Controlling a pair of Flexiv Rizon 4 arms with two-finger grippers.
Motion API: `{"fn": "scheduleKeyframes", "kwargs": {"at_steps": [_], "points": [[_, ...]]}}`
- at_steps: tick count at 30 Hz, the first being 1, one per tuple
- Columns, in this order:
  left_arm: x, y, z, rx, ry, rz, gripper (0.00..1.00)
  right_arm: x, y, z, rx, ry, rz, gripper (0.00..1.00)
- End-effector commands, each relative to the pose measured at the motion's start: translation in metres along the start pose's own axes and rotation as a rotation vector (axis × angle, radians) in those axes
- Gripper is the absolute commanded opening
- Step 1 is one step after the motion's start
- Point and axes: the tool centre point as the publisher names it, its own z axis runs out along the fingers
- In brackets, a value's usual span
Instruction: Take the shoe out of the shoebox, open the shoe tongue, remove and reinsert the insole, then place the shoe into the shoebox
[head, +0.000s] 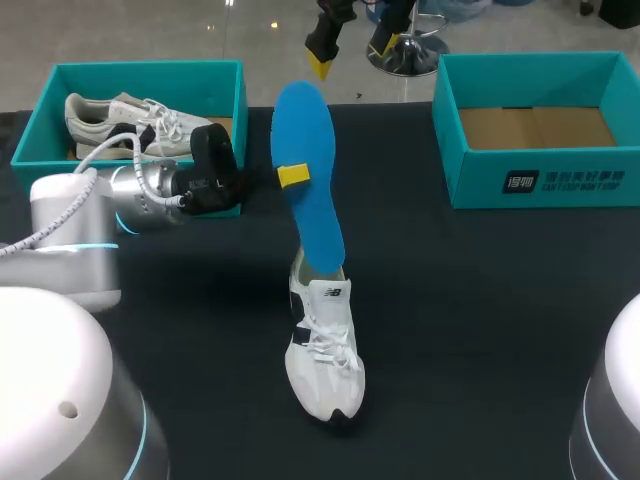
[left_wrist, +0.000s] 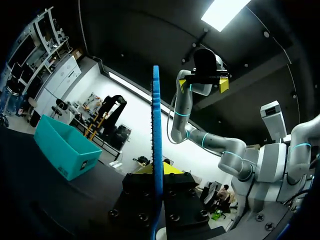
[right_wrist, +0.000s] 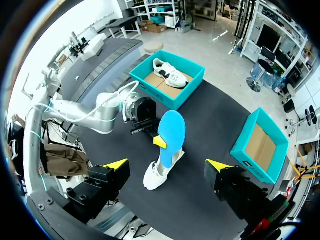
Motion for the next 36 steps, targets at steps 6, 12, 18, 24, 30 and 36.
{"fn": "scheduleKeyframes", "kwargs": {"at_steps": [6, 12, 18, 24, 30, 36], "points": [[-0.003, 0.001, -0.001, 0.000, 0.018, 0.000, 0.00, -0.001, 0.001, 0.000, 0.001, 0.000, 0.001, 1.00], [-0.002, -0.011, 0.001, 0.034, -0.123, -0.172, 0.00, -0.001, 0.001, 0.000, 0.001, 0.000, 0.001, 1.00], [-0.005, -0.027, 0.002, 0.043, -0.214, -0.356, 0.00, -0.001, 0.001, 0.000, 0.001, 0.000, 0.001, 1.00], [-0.020, -0.040, 0.004, -0.024, -0.216, -0.529, 0.00, -0.001, 0.001, 0.000, 0.001, 0.000, 0.001, 1.00], [-0.052, -0.042, 0.001, -0.064, -0.246, -0.685, 0.00, -0.001, 0.001, 0.000, 0.001, 0.000, 0.001, 1.00], [-0.055, -0.037, 0.003, -0.081, -0.240, -0.709, 0.00, -0.001, 0.001, 0.000, 0.001, 0.000, 0.001, 1.00]]}}
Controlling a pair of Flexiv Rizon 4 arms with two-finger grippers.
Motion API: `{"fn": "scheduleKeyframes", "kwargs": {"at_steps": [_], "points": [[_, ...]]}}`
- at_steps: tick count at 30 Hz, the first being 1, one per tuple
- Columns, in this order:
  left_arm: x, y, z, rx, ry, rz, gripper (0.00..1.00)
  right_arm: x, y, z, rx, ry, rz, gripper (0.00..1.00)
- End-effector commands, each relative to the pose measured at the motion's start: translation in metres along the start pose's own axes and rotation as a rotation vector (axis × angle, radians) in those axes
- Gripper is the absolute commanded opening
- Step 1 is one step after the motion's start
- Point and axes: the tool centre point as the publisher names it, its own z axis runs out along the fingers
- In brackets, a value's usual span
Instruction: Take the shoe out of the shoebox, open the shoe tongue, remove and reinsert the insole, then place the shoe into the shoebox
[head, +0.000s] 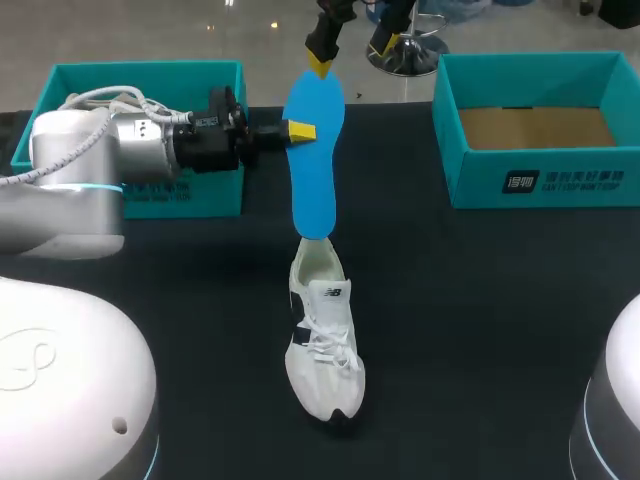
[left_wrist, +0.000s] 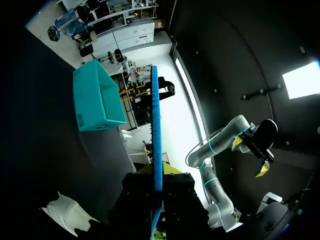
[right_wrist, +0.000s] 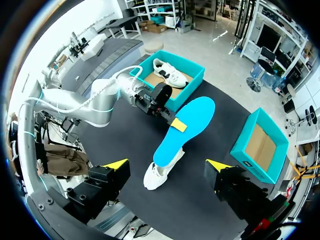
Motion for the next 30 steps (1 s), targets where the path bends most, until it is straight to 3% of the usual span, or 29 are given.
{"fn": "scheduleKeyframes", "kwargs": {"at_steps": [1, 30], "points": [[-0.0076, 0.0000, 0.0023, -0.036, 0.013, -0.010, 0.00, -0.0004, 0.0009, 0.0003, 0.002, 0.000, 0.001, 1.00], [-0.0089, -0.0021, 0.0026, -0.021, 0.012, -0.023, 0.00, -0.0004, 0.0009, 0.0003, 0.002, 0.000, 0.001, 1.00]]}}
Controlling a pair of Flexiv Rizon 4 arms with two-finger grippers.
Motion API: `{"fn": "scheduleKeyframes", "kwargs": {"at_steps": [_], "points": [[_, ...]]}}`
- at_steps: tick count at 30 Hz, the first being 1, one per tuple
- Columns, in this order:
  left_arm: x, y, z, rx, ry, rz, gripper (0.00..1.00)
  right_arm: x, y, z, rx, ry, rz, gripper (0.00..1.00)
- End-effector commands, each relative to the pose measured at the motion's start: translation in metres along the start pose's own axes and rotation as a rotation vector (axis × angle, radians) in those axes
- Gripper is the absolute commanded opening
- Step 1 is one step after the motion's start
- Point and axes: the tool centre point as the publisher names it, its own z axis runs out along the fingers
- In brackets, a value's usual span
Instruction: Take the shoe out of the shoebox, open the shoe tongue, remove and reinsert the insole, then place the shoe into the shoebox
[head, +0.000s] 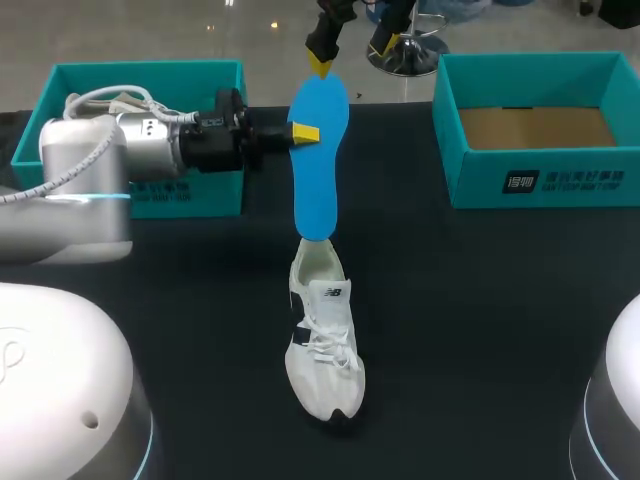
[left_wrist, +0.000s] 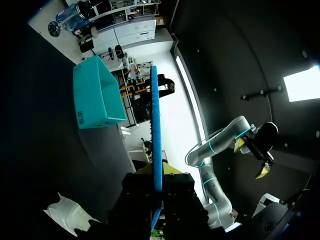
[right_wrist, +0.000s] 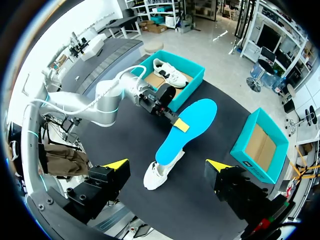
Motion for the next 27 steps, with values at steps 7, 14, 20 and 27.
{"fn": "scheduleKeyframes", "kwargs": {"at_steps": [7, 14, 20, 27], "points": [[0.000, 0.000, 0.000, 0.000, -0.001, 0.000, 0.00, 0.000, 0.001, 0.000, 0.002, -0.001, 0.001, 1.00], [0.000, 0.000, 0.000, 0.000, -0.001, 0.000, 0.00, 0.000, 0.001, 0.000, 0.002, -0.001, 0.001, 1.00], [0.019, -0.018, 0.001, -0.053, 0.072, 0.191, 0.00, 0.000, 0.001, 0.000, 0.002, -0.001, 0.001, 1.00], [0.043, -0.033, -0.019, -0.163, 0.187, 0.587, 0.00, 0.000, 0.001, 0.000, 0.002, -0.001, 0.001, 1.00]]}}
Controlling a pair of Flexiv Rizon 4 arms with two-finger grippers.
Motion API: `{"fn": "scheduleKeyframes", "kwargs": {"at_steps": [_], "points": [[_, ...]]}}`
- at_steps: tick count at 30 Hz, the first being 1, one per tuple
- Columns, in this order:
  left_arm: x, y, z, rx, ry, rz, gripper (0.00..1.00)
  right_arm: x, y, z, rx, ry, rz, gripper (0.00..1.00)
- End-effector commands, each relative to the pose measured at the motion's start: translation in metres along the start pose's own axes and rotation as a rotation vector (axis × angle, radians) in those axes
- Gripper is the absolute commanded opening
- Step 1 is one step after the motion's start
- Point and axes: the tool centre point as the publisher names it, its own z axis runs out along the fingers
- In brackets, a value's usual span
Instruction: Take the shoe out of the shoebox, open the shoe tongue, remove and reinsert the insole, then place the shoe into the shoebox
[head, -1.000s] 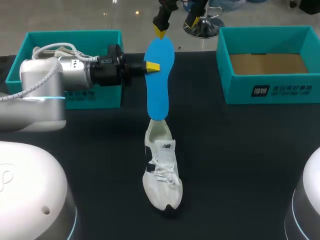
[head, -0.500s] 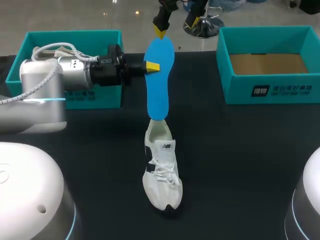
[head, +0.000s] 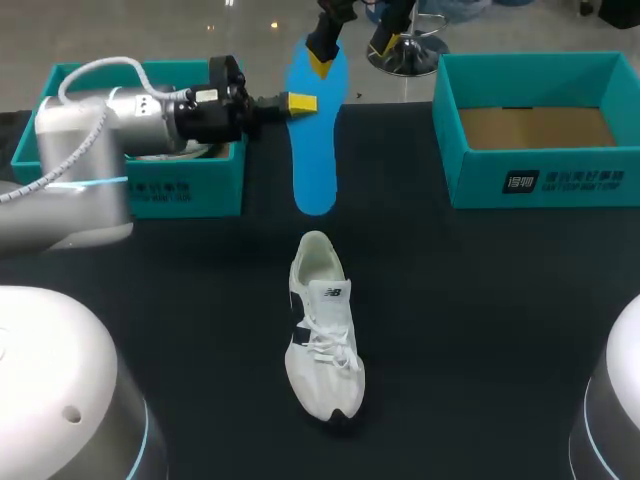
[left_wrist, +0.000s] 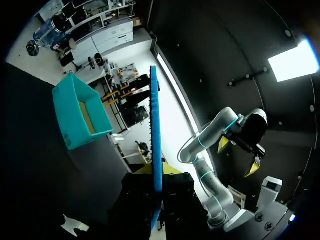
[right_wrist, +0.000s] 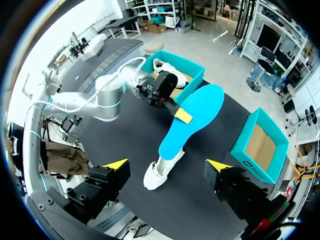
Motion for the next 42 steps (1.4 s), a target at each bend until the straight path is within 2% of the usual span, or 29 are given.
{"fn": "scheduleKeyframes", "kwargs": {"at_steps": [1, 10, 17, 23, 27, 42], "points": [[0.002, -0.004, -0.020, -0.146, 0.141, 0.401, 0.00, 0.000, 0.001, 0.000, 0.002, -0.001, 0.000, 1.00], [0.015, 0.013, -0.028, -0.255, 0.187, 0.683, 0.00, 0.000, 0.001, 0.000, 0.002, -0.001, 0.000, 1.00], [0.022, 0.022, -0.024, -0.291, 0.094, 0.884, 0.00, 0.000, 0.001, 0.000, 0.002, -0.001, 0.000, 1.00], [0.022, 0.030, -0.030, -0.192, -0.054, 0.987, 0.00, 0.000, 0.001, 0.000, 0.002, -0.001, 0.000, 1.00], [0.018, 0.039, -0.034, -0.170, -0.130, 0.997, 0.00, 0.000, 0.001, 0.000, 0.002, -0.001, 0.000, 1.00], [0.016, 0.041, -0.034, -0.168, -0.138, 0.973, 0.00, 0.000, 0.001, 0.000, 0.002, -0.001, 0.000, 1.00]]}}
